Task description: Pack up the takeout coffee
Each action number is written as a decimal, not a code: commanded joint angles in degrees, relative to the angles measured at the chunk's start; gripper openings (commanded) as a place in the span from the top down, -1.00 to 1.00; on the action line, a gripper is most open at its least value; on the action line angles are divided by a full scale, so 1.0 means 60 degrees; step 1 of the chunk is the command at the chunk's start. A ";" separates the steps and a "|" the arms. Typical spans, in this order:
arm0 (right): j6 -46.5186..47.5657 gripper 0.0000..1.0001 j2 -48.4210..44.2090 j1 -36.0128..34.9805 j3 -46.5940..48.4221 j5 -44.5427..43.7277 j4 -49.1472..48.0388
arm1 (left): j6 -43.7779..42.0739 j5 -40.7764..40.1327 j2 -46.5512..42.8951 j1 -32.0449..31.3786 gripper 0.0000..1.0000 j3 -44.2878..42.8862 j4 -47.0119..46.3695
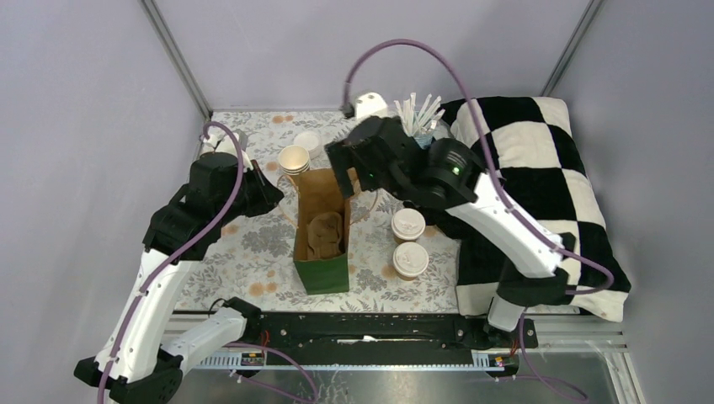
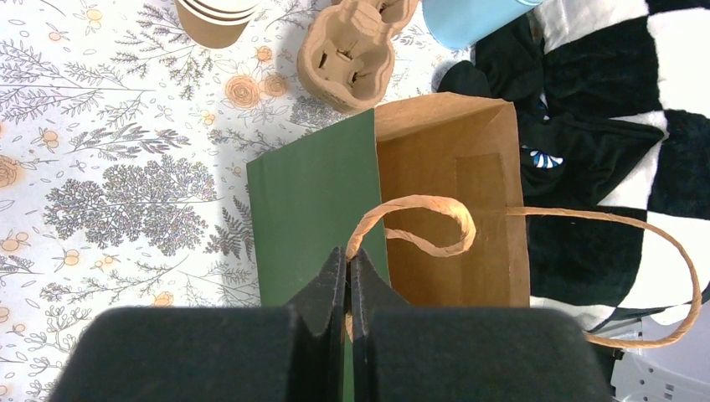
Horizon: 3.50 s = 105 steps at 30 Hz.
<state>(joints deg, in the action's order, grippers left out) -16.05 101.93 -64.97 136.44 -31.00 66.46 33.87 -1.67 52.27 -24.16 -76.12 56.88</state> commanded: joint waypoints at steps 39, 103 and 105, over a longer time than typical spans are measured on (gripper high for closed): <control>-0.4222 1.00 -0.3991 0.0695 -0.6469 0.2061 -0.3668 | 0.0207 0.0942 0.1777 0.0013 1.00 -0.2957 0.0035; 0.3224 0.24 0.3070 0.3831 -0.0413 0.8603 -0.3713 | 0.3472 0.0932 0.1110 0.0131 -0.41 -0.1174 0.3948; 0.3350 0.25 0.3175 0.3740 -0.0329 0.8517 -0.3640 | 0.3505 0.1025 0.1089 0.0131 -0.41 -0.0978 0.3806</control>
<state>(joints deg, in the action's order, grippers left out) 2.76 120.40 -41.47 133.95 20.45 45.56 54.00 5.02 59.77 -23.62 -83.31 82.28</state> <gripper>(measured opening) 0.383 0.709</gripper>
